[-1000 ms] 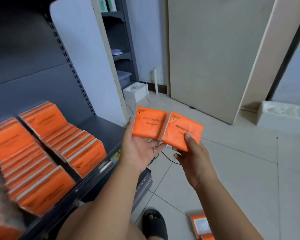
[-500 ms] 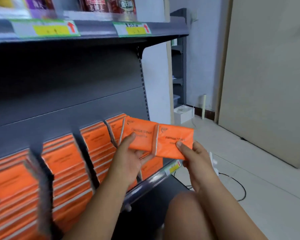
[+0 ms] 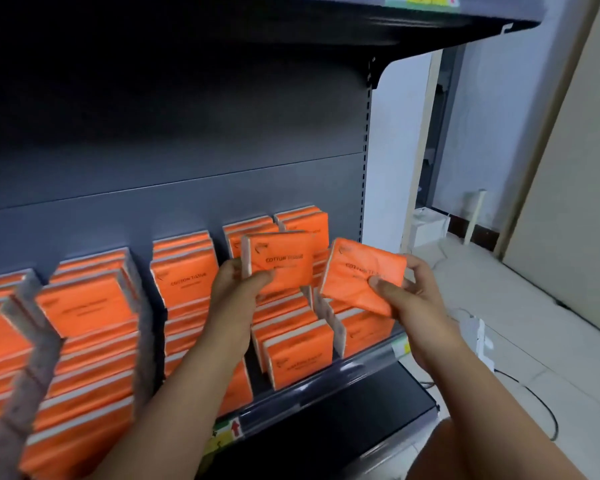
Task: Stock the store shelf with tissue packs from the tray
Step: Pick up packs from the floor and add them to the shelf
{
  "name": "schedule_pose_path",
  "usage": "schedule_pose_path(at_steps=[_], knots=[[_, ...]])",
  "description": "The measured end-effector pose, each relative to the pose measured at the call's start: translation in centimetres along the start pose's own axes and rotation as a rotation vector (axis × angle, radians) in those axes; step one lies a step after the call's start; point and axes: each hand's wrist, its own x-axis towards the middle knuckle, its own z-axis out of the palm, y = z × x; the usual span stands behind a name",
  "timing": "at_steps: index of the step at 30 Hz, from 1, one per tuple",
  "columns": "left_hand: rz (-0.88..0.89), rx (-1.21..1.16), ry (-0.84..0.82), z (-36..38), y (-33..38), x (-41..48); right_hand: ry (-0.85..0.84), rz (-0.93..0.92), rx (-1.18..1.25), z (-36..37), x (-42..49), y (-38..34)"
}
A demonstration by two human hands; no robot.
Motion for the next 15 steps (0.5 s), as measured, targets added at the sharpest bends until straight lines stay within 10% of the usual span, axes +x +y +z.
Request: schedule_pose_path(at_steps=[15], knots=[[0.574, 0.931, -0.041, -0.9, 0.3, 9.7, 0.118, -0.262, -0.384, 2.2, 12.5, 3.5]])
